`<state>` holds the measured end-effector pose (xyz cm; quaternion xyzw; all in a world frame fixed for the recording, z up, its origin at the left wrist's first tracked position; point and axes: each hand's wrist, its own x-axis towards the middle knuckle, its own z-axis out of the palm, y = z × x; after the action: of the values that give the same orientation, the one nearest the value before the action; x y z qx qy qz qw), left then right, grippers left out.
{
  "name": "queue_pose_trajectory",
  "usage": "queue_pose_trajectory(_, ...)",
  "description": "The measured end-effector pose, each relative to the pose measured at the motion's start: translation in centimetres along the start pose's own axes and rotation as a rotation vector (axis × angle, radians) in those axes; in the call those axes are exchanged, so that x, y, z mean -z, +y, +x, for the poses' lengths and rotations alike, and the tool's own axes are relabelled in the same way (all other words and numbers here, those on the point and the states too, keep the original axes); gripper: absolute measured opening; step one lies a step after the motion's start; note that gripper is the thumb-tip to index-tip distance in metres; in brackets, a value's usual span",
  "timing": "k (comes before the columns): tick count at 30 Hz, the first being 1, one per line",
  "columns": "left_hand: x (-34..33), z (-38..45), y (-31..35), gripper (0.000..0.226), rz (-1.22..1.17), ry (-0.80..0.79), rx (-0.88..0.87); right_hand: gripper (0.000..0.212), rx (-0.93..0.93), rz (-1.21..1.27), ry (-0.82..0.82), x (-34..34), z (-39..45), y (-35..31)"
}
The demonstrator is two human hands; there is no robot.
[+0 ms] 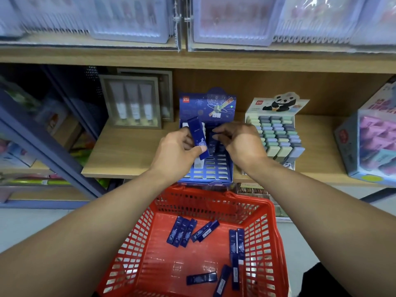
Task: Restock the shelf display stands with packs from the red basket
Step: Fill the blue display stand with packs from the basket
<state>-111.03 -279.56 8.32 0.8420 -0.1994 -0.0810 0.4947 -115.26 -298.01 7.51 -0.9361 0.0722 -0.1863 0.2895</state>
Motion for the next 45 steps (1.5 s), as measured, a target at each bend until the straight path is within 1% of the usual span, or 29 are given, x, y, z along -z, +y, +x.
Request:
queue_pose_trajectory(2, 0.0, -0.2, 0.2, 0.019, -0.009, -0.005, -0.003, 0.015, -0.017, -0.016, -0.010, 0.2, 0.0, -0.6)
queue_pose_trajectory(6, 0.3, -0.6, 0.4, 0.017, -0.007, -0.010, -0.023, 0.019, -0.064, -0.125, -0.131, 0.6, 0.8, -1.7)
queue_pose_trajectory(8, 0.5, -0.9, 0.6, 0.016, -0.008, -0.011, -0.037, 0.020, -0.101, -0.141, -0.162, 0.8, 1.0, -1.7)
queue_pose_trajectory(13, 0.7, -1.2, 0.9, 0.013, 0.015, -0.018, -0.059, 0.023, -0.127, -0.151, -0.191, 0.8, 0.7, -1.3)
queue_pose_trajectory(15, 0.8, -1.4, 1.0, 0.010, 0.025, -0.028, -0.062, 0.021, -0.107, -0.149, -0.162, 1.0, 0.7, -1.4)
queue_pose_trajectory(16, 0.9, -1.5, 1.1, 0.014, 0.034, -0.031, -0.065, 0.019, -0.103, -0.116, -0.115, 1.3, 0.6, -1.6)
queue_pose_trajectory(18, 1.0, -1.7, 1.3, 0.022, 0.051, -0.039, -0.068, 0.016, -0.106, 0.078, -0.026, 2.0, 0.3, -2.4)
queue_pose_trajectory(19, 1.0, -1.7, 1.3, 0.023, 0.051, -0.047, -0.068, 0.015, -0.098, 0.212, -0.016, 2.3, 0.0, -2.9)
queue_pose_trajectory(21, 0.9, -1.8, 1.4, 0.027, 0.049, -0.071, -0.065, 0.019, -0.055, 0.389, -0.073, 2.9, -0.9, -3.9)
queue_pose_trajectory(23, 0.6, -1.9, 1.5, 0.031, 0.070, -0.091, -0.066, 0.026, 0.021, 0.422, -0.142, 3.2, -1.6, -4.4)
queue_pose_trajectory(25, 0.3, -1.9, 1.5, 0.023, 0.068, -0.123, -0.066, 0.028, 0.064, 0.399, -0.155, 3.4, -1.7, -4.6)
queue_pose_trajectory(27, 0.1, -2.0, 1.7, 0.014, 0.061, -0.105, -0.060, 0.026, 0.045, 0.378, -0.143, 3.6, -1.4, -4.2)
queue_pose_trajectory(28, 0.1, -2.0, 1.7, 0.011, 0.081, -0.070, -0.059, 0.026, 0.023, 0.353, -0.124, 3.6, -1.1, -3.7)
queue_pose_trajectory(30, 0.2, -2.3, 1.7, 0.028, 0.214, 0.025, -0.101, 0.026, -0.047, 0.268, -0.072, 3.7, -0.7, -2.3)
queue_pose_trajectory(32, 0.4, -2.5, 1.7, 0.042, 0.382, 0.050, -0.182, 0.027, -0.111, 0.200, -0.026, 3.8, -0.5, -1.0)
queue_pose_trajectory(36, -0.2, -3.1, 0.8, 0.081, 0.633, -0.170, -0.231, 0.024, -0.149, 0.186, 0.009, 3.3, -0.4, 0.3)
queue_pose_trajectory(38, -0.9, -3.6, 0.2, 0.095, 0.710, -0.233, -0.224, 0.024, -0.155, 0.156, 0.004, 2.7, -0.4, 0.5)
queue_pose_trajectory(41, -1.6, -4.1, -0.2, 0.106, 0.728, -0.256, -0.198, 0.026, -0.167, 0.127, -0.019, 2.1, -0.3, 0.7)
queue_pose_trajectory(45, -1.6, -4.0, -0.3, 0.107, 0.719, -0.264, -0.193, 0.024, -0.104, 0.092, -0.093, 2.1, -0.4, 0.5)
